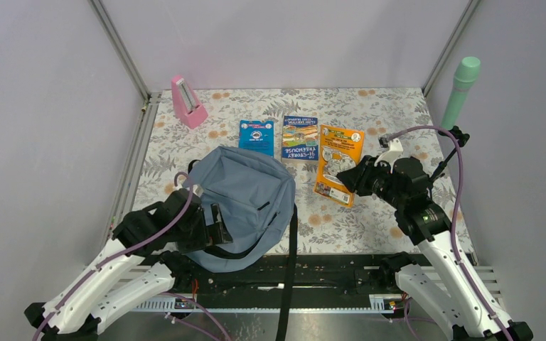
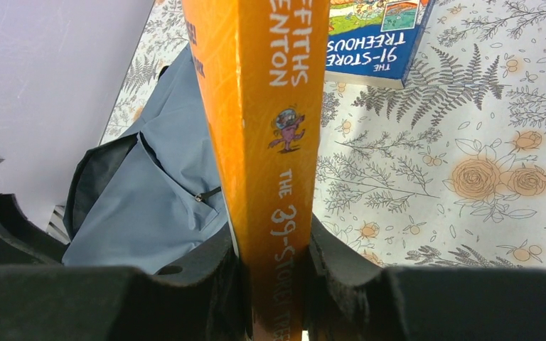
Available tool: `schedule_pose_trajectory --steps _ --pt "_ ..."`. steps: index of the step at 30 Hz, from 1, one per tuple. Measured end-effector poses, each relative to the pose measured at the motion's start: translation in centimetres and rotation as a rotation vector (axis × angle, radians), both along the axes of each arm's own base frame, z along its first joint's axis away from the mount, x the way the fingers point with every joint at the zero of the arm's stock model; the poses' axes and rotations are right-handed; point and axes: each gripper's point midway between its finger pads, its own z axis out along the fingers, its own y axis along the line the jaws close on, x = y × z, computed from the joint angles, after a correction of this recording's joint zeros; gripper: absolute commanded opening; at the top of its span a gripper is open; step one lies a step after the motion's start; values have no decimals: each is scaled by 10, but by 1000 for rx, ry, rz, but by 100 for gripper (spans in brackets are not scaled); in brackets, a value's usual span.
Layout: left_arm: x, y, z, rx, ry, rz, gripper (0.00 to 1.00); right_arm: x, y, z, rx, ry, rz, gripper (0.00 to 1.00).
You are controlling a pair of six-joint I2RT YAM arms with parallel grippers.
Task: Pack the student bag
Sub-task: Pick up the book from the center of the board.
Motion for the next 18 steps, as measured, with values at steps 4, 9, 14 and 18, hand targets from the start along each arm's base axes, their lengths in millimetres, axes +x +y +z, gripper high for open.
schedule_pose_trajectory --steps 4,9,14,18 --pt "6 -6 -17 -7 7 17 99 -1 2 0 6 6 8 0" --pt "12 -11 -26 -14 5 31 94 -4 6 -1 21 20 33 0" --pt "21 -15 -29 -34 -30 52 37 -6 10 -2 38 30 53 0" --pt "28 -20 -32 -43 -59 46 14 -10 16 -3 48 44 93 0"
